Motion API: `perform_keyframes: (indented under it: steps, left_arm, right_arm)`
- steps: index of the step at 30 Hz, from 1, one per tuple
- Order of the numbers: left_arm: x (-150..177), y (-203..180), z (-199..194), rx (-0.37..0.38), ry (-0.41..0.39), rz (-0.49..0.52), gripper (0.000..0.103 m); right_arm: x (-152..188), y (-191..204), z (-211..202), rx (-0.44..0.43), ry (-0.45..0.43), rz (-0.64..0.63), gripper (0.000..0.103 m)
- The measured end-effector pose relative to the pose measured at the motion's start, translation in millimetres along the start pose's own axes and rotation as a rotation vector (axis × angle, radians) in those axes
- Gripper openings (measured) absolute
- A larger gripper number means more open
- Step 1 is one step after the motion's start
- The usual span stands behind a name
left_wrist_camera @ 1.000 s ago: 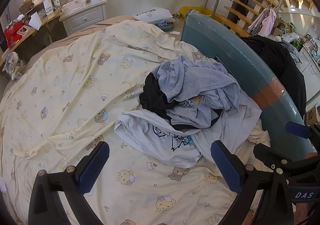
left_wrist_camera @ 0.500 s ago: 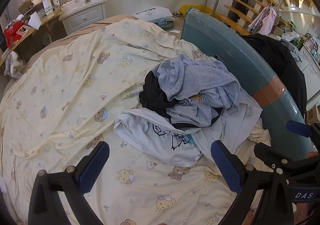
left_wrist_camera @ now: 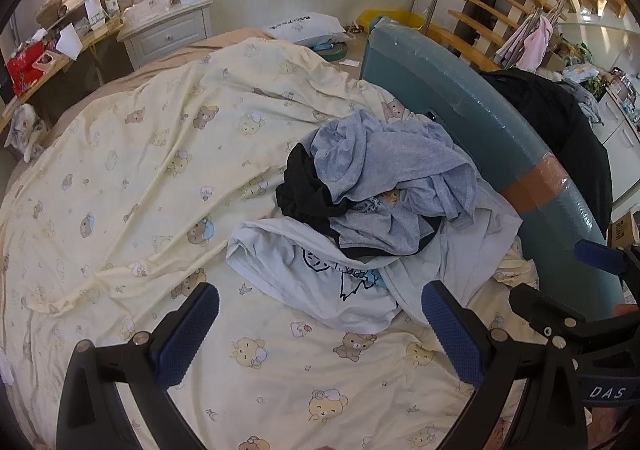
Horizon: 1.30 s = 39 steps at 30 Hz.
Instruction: Fold clothes
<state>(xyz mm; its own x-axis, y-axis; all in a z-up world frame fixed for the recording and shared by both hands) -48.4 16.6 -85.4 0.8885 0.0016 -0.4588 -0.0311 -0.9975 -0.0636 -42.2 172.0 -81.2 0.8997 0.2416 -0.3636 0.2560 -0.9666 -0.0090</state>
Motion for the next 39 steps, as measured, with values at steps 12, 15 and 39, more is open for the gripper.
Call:
perform_keyframes:
  steps: [12,15,39]
  left_arm:
    - [3,-6,-17,-0.013,-0.028,0.018,0.101]
    - [4,-6,-19,-0.019,-0.032,0.029,0.101]
    - [0,40,-77,-0.053,-0.059,-0.040,0.101]
  right_arm:
    - [4,-2,-25,0.038,-0.065,-0.006,0.103]
    - [5,-2,-32,0.048,-0.081,-0.008,0.103]
    - [-7,2,-76,0.017,-0.114,-0.205,0.103]
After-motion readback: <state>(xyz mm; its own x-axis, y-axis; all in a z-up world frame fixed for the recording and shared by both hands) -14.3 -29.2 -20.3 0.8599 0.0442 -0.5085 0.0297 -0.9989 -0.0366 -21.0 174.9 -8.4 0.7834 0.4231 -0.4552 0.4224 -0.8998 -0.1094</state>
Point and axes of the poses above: each gripper's, at about its wrist camera, not at the fingertips, and z roughly the way its jaws point, y to its left, x to its underside, the point moved 10 cm from there along z, roughly the way its jaws point, and after that the axes turned 1 degree about -x, right-handed, at the moved point
